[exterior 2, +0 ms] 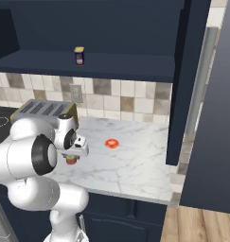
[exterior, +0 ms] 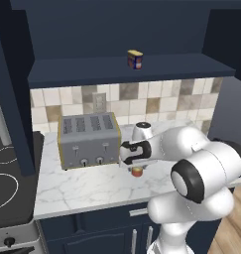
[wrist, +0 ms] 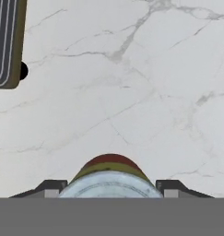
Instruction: Restock the canned food cabinet by taking the new fresh canned food from the counter and placing it in the cabinet. Then, take the old canned food from the cabinet and place it on the counter.
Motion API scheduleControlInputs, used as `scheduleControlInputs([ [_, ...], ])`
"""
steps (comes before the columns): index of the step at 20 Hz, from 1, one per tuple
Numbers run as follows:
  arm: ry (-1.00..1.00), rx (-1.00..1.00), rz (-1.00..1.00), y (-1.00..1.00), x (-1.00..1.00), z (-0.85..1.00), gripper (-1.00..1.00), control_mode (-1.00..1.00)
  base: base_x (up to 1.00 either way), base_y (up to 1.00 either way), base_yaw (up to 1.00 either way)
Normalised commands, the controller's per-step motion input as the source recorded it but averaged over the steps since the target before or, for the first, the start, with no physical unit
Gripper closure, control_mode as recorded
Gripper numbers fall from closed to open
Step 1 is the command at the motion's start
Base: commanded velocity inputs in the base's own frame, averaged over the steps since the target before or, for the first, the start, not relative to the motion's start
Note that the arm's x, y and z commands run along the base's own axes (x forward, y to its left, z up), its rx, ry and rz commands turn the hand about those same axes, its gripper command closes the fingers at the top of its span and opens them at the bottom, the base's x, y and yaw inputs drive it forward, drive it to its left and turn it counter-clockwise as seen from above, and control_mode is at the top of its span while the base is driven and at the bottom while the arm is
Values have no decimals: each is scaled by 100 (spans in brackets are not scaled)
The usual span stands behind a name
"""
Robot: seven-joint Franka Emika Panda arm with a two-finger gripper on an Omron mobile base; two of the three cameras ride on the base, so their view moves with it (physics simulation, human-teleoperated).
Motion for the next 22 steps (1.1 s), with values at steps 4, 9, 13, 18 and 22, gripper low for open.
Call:
scheduleControlInputs([
  [4, 0, 0, 0, 0, -1, 0, 100, -100, 0, 0, 0],
  [9, -12, 0, 0, -24, -38, 8, 100, -100, 0, 0, 0],
  [13, -34, 0, 0, -75, -90, 62, 100, -100, 0, 0, 0],
  [18, -38, 0, 0, -78, -77, 99, 100, -100, 0, 0, 0],
  [22, -47, 0, 0, -61, -55, 100, 100, -100, 0, 0, 0],
])
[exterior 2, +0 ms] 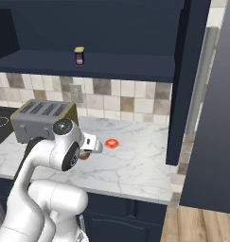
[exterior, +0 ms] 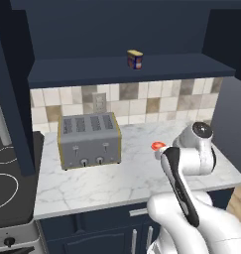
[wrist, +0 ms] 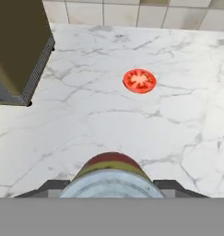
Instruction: Restock the canned food cabinet by taking the new fresh canned food from the counter and placing it in the cabinet. Then, take the old canned food from the cabinet and place it on the counter.
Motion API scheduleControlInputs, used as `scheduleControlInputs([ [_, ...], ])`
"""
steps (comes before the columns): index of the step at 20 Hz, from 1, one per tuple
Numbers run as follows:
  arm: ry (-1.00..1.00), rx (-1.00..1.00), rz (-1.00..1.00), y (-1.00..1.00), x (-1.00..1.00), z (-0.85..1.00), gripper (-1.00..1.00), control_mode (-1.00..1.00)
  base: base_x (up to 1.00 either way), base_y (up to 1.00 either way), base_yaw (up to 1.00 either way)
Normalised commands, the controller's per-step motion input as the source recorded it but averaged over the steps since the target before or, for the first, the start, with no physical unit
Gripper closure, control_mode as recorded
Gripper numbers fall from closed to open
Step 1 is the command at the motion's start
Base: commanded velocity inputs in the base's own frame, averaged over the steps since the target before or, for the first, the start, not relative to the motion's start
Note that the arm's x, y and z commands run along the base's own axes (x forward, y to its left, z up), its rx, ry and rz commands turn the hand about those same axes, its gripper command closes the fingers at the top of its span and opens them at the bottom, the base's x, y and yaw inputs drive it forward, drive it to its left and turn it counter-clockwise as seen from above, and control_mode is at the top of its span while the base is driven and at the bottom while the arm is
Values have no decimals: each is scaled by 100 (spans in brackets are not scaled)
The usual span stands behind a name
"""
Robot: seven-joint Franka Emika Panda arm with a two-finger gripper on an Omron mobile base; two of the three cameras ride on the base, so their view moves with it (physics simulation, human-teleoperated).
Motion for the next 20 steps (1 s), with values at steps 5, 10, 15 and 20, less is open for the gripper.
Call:
scheduleControlInputs([
  [5, -39, 0, -2, -48, -34, 100, 100, -100, 0, 0, 0],
  [10, -28, 0, -2, -47, -25, 100, 100, -100, 0, 0, 0],
  [15, -14, -1, -2, -25, -8, 100, 100, -100, 0, 0, 0],
  [20, 4, -7, -3, -2, 0, 100, 100, -100, 0, 0, 0],
])
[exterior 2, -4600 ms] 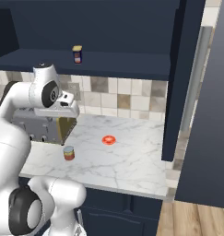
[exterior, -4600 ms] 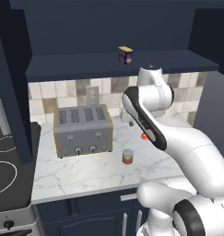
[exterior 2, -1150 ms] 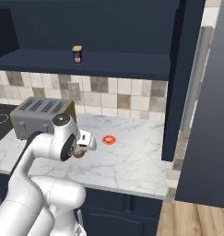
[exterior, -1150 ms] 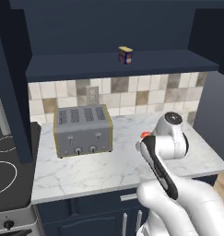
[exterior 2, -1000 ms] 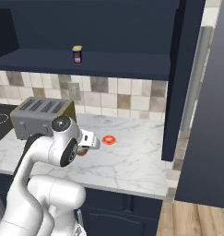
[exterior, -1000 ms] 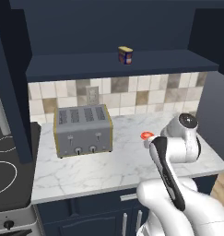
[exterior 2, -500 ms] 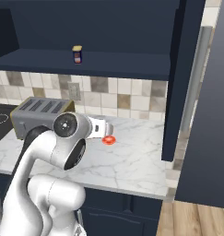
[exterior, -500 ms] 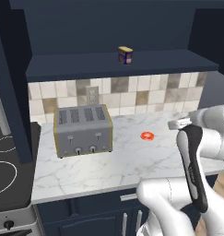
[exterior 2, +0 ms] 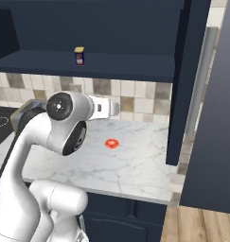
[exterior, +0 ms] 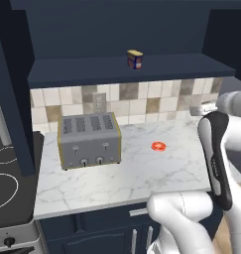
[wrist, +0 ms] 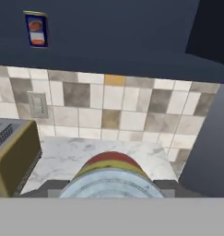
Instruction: Restock the canned food cabinet by taking the new fresh canned food from the counter and placing it in the cabinet. Then, take the old canned food from the cabinet and place it on the counter.
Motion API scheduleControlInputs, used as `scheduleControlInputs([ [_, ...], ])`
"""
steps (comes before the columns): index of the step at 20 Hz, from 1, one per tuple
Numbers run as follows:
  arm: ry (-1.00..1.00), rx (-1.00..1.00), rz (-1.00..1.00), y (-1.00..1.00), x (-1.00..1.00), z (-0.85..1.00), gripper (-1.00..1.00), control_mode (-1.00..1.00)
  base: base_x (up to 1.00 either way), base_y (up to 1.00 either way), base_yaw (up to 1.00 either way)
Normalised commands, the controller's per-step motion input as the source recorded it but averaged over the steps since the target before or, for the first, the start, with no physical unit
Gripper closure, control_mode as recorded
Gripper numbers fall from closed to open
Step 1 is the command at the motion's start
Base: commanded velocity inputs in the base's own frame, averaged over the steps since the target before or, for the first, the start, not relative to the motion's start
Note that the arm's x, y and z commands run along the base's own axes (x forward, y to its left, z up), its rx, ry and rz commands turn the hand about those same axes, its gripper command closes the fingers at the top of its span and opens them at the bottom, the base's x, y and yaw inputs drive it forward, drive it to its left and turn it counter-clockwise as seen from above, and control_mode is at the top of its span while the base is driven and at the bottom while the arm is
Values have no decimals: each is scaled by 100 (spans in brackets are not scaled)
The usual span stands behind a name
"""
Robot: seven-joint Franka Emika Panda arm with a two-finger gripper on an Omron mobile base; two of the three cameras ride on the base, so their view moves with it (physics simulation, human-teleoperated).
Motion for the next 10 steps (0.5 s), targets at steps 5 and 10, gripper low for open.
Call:
scheduleControlInputs([
  [5, 34, -3, 0, -1, 16, 100, 100, -100, 0, 0, 0],
  [10, 8, -2, -1, 0, 1, 22, 100, -100, 0, 0, 0],
])
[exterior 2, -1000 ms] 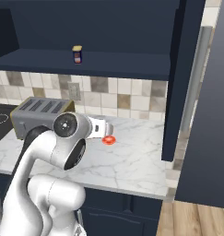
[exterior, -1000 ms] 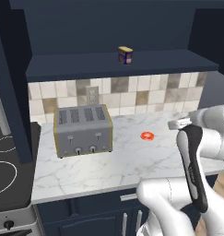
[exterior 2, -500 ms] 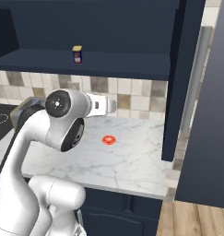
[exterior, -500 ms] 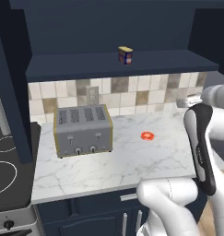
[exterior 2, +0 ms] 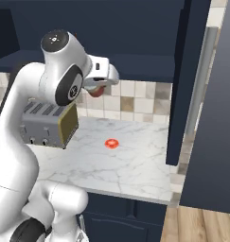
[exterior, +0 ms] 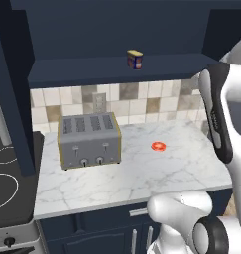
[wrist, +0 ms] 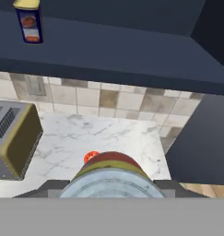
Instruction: Restock the canned food cabinet by taking the new fresh canned food from the counter and placing it in the cabinet. Then, take the old canned food from the cabinet and place it on the counter.
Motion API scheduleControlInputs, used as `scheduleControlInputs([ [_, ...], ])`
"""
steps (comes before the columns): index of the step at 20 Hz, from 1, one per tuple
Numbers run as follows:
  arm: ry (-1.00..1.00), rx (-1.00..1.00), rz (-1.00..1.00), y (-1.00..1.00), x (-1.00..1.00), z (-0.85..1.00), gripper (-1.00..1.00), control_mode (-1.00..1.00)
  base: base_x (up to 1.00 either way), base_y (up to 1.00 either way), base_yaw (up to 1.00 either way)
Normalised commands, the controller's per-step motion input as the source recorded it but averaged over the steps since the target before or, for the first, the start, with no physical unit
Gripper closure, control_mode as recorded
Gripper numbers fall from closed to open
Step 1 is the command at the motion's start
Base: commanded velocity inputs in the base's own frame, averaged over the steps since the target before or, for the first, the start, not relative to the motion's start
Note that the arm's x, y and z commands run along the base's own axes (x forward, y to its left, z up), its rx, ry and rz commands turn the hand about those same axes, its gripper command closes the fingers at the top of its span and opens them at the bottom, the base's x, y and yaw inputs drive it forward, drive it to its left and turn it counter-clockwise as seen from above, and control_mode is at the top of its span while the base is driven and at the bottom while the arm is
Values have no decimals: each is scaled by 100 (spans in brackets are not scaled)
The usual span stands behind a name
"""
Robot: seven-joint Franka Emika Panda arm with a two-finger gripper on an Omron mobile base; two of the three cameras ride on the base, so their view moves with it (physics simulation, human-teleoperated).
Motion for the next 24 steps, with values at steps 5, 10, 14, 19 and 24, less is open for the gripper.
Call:
scheduleControlInputs([
  [5, -2, 0, 0, -9, 43, 0, 100, -100, 0, 0, 0],
  [10, 0, 0, 0, -2, 87, 0, 100, -100, 0, 0, 0],
  [14, 0, 0, 0, -1, 97, 0, 100, -100, 0, 0, 0],
  [19, -2, 0, 0, 0, 85, 0, 100, -100, 0, 0, 0],
  [24, -3, 0, 0, 0, 66, 0, 100, -100, 0, 0, 0],
])
